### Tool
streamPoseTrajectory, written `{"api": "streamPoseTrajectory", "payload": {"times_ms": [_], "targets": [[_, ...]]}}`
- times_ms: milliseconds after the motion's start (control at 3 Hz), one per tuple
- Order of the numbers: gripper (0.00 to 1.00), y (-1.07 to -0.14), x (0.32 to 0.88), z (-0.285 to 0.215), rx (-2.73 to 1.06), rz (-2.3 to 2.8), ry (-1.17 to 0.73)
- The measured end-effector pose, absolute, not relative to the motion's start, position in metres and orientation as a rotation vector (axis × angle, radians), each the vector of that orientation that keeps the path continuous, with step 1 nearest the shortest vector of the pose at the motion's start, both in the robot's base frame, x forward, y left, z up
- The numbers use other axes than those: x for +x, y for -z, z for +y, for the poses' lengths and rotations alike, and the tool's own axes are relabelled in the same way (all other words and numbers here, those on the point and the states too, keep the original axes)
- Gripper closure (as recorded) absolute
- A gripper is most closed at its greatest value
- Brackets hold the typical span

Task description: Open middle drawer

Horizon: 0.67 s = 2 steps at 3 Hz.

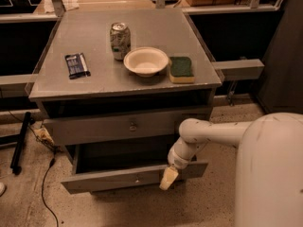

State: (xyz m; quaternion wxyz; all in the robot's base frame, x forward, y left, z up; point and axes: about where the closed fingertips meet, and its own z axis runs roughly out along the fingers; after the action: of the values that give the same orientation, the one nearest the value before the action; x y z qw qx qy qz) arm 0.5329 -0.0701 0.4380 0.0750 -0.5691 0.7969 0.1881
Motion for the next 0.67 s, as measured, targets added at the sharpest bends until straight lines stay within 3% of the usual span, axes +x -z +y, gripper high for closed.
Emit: {"api": "streamPoseTrajectory", "payload": {"times_ms": [667], "targets": [[0.66,-0.4379,0.5328,-0.07,-1.707,2.391,-0.564]]}}
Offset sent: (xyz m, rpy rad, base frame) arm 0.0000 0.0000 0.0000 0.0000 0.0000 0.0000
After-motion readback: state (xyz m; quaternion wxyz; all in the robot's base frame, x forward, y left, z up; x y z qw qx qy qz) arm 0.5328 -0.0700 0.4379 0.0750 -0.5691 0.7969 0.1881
